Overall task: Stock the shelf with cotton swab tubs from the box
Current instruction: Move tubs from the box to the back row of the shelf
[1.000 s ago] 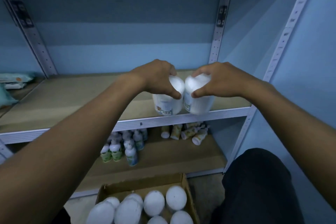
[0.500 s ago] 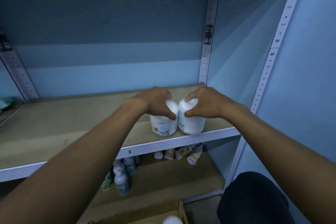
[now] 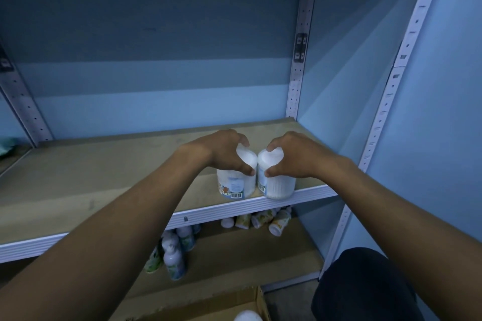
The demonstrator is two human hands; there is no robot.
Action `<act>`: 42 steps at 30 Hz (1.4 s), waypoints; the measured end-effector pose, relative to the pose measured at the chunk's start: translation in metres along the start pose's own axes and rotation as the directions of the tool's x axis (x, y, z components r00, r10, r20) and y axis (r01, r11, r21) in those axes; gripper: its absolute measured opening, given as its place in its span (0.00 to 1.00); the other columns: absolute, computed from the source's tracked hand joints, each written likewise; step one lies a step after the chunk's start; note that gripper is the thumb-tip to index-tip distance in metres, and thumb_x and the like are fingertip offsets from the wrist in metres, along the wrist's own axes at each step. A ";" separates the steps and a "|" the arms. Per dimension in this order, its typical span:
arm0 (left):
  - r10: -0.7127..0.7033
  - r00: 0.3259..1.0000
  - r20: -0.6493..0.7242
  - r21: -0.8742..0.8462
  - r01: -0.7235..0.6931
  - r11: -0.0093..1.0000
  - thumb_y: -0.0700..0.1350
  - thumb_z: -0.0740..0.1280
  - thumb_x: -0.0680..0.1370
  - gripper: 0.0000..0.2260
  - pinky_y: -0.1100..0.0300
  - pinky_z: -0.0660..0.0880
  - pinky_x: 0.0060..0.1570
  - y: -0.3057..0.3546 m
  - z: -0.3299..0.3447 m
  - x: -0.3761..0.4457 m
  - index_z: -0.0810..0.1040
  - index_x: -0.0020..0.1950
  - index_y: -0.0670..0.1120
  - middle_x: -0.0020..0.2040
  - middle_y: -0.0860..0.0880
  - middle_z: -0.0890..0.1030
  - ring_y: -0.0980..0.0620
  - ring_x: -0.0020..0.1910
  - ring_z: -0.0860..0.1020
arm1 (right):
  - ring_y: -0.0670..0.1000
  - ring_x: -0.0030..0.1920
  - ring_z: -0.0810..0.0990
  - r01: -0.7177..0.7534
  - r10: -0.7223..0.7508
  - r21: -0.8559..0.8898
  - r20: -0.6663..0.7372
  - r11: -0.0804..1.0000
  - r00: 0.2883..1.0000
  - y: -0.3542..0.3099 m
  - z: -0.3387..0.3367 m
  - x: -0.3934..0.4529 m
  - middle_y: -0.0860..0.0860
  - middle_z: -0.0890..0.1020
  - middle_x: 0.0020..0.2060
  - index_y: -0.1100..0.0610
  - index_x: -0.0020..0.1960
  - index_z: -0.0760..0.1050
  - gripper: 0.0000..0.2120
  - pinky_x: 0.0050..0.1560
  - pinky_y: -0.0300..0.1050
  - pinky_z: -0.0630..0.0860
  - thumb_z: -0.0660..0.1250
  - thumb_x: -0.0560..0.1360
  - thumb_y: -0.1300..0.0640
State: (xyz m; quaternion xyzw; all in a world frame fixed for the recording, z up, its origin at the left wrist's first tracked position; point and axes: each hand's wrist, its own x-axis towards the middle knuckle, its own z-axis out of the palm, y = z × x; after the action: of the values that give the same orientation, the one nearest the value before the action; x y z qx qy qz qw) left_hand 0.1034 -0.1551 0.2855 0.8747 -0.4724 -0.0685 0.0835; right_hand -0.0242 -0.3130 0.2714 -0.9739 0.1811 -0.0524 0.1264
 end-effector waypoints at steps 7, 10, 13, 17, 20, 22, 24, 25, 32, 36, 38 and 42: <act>0.036 0.999 -0.011 0.082 -0.035 0.996 0.56 0.77 0.68 0.26 0.57 0.72 0.59 0.002 -0.004 -0.013 0.77 0.65 0.55 0.65 0.54 0.75 0.52 0.62 0.72 | 0.53 0.59 0.77 -0.016 0.006 -0.124 -0.078 0.992 0.997 -0.011 0.005 -0.007 0.48 0.78 0.58 0.43 0.59 0.78 0.22 0.57 0.50 0.76 0.77 0.66 0.49; 0.041 0.998 -0.048 0.054 -0.039 0.998 0.52 0.78 0.69 0.23 0.57 0.73 0.59 0.002 0.000 -0.015 0.79 0.63 0.54 0.64 0.54 0.76 0.52 0.62 0.74 | 0.53 0.58 0.78 -0.033 0.015 -0.144 -0.126 0.989 0.992 -0.012 0.010 -0.009 0.48 0.79 0.57 0.43 0.58 0.79 0.19 0.55 0.49 0.76 0.75 0.69 0.53; 0.043 0.997 -0.068 0.067 -0.038 0.997 0.52 0.78 0.69 0.23 0.55 0.74 0.59 0.002 0.003 -0.014 0.80 0.63 0.54 0.64 0.54 0.77 0.52 0.61 0.74 | 0.54 0.57 0.78 -0.037 0.012 -0.155 -0.159 0.987 0.987 -0.012 0.013 -0.010 0.49 0.78 0.58 0.44 0.59 0.79 0.18 0.54 0.48 0.76 0.74 0.71 0.55; 0.044 0.995 -0.085 0.087 -0.037 0.996 0.53 0.77 0.69 0.24 0.54 0.74 0.57 0.003 0.005 -0.006 0.80 0.64 0.54 0.63 0.53 0.77 0.50 0.61 0.75 | 0.55 0.56 0.79 -0.037 0.008 -0.160 -0.179 0.986 0.984 -0.009 0.013 -0.004 0.51 0.79 0.57 0.45 0.60 0.80 0.17 0.53 0.48 0.77 0.71 0.73 0.58; 0.054 0.995 -0.083 0.108 -0.045 0.993 0.52 0.77 0.70 0.24 0.56 0.73 0.56 0.003 0.006 0.007 0.79 0.65 0.53 0.64 0.51 0.77 0.49 0.61 0.75 | 0.57 0.57 0.79 -0.043 0.012 -0.164 -0.184 0.985 0.983 -0.003 0.014 0.006 0.52 0.79 0.58 0.47 0.61 0.80 0.18 0.53 0.48 0.77 0.71 0.73 0.60; 0.061 0.995 -0.085 0.107 -0.051 0.993 0.52 0.77 0.70 0.24 0.56 0.74 0.56 0.002 0.007 0.017 0.79 0.65 0.53 0.63 0.50 0.78 0.49 0.61 0.75 | 0.57 0.58 0.79 -0.050 0.022 -0.153 -0.180 0.987 0.983 0.002 0.014 0.016 0.52 0.78 0.59 0.47 0.61 0.80 0.18 0.55 0.49 0.76 0.71 0.73 0.60; 0.067 0.994 -0.085 0.112 -0.057 0.992 0.52 0.76 0.71 0.24 0.57 0.74 0.55 0.002 0.007 0.029 0.79 0.66 0.52 0.63 0.50 0.78 0.48 0.60 0.76 | 0.57 0.58 0.79 -0.049 0.025 -0.139 -0.172 0.989 0.985 0.009 0.015 0.027 0.52 0.79 0.59 0.46 0.60 0.80 0.19 0.57 0.50 0.76 0.71 0.72 0.61; 0.066 0.994 -0.084 0.111 -0.057 0.992 0.52 0.76 0.71 0.24 0.58 0.73 0.54 0.002 0.007 0.035 0.79 0.66 0.52 0.63 0.50 0.78 0.48 0.61 0.76 | 0.57 0.58 0.79 -0.050 0.027 -0.132 -0.171 0.990 0.985 0.012 0.016 0.034 0.52 0.79 0.59 0.46 0.59 0.80 0.19 0.57 0.50 0.76 0.72 0.71 0.61; 0.028 0.996 -0.080 0.045 -0.025 0.999 0.51 0.76 0.71 0.24 0.58 0.72 0.53 -0.003 0.009 0.086 0.78 0.66 0.54 0.64 0.50 0.75 0.48 0.62 0.74 | 0.54 0.61 0.77 -0.069 0.045 -0.120 -0.196 0.990 0.980 0.046 0.014 0.075 0.51 0.79 0.61 0.46 0.61 0.81 0.21 0.50 0.39 0.67 0.75 0.70 0.61; 0.003 0.997 -0.080 -0.003 -0.003 1.000 0.50 0.76 0.72 0.24 0.58 0.72 0.51 -0.004 0.009 0.114 0.77 0.67 0.53 0.65 0.50 0.74 0.48 0.61 0.75 | 0.53 0.59 0.78 -0.085 0.068 -0.083 -0.187 0.993 0.980 0.062 0.012 0.103 0.51 0.78 0.62 0.45 0.60 0.81 0.21 0.53 0.39 0.70 0.77 0.69 0.60; -0.004 0.997 -0.082 -0.019 0.002 1.000 0.49 0.76 0.72 0.24 0.59 0.71 0.49 -0.005 0.009 0.128 0.78 0.67 0.53 0.66 0.50 0.76 0.48 0.61 0.76 | 0.53 0.60 0.77 -0.104 0.094 -0.051 -0.183 0.993 0.979 0.070 0.011 0.117 0.50 0.77 0.62 0.46 0.59 0.81 0.20 0.57 0.41 0.72 0.77 0.70 0.59; 0.013 0.994 -0.110 -0.033 -0.017 0.999 0.48 0.77 0.71 0.23 0.57 0.73 0.53 -0.011 0.010 0.158 0.79 0.66 0.51 0.64 0.49 0.78 0.47 0.61 0.77 | 0.54 0.60 0.78 -0.138 0.129 -0.042 -0.167 0.990 0.977 0.079 0.007 0.146 0.50 0.77 0.63 0.46 0.60 0.81 0.21 0.54 0.40 0.71 0.77 0.70 0.60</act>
State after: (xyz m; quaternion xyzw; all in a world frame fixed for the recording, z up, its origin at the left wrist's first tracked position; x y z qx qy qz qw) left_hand 0.1960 -0.2824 0.2667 0.8721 -0.4725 -0.0275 0.1245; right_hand 0.0856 -0.4365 0.2517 -0.9550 0.2572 -0.1188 0.0881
